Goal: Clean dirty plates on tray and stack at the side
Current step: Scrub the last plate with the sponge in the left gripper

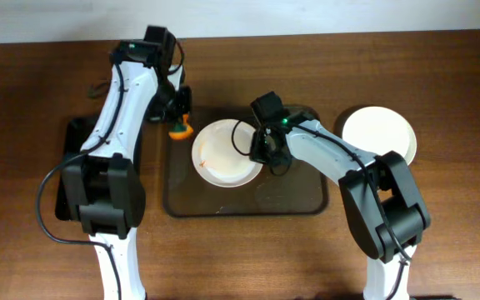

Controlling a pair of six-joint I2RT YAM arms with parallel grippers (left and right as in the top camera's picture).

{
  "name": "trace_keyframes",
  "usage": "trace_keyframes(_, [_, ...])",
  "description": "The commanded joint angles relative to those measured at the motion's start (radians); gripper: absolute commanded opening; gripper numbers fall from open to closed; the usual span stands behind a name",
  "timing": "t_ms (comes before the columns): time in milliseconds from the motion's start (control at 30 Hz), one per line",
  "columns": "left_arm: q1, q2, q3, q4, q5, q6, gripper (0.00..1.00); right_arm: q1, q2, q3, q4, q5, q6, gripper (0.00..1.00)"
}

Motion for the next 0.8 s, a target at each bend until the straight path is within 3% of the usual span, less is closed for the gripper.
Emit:
trace_keyframes(0, [-0.015,0.005,-0.119,0.054,0.054,0.02,0.0,0.0,-0.007,-0.022,-0.038,0.113,0.088,0.04])
trace_keyframes(167, [-0.16,0.006,-0.306,0.261,0.074,0.021,0.0,0.0,-0.005,-0.023,-0.037,0.114,0.049,0.04])
trace_keyframes(367, [-0.229,0.006,-0.407,0.334,0.085,-0.027,0.0,0.0,-0.005,-0.023,-0.034,0.114,0.034,0.04])
trace_keyframes(600, [-0.21,0.006,-0.463,0.488,-0.389,-0.087,0.0,0.0,-0.005,-0.023,-0.034,0.114,0.031,0.04])
trace_keyframes(767, [-0.21,0.005,-0.43,0.628,-0.491,-0.09,0.0,0.0,-0.005,-0.041,-0.033,0.114,0.031,0.04])
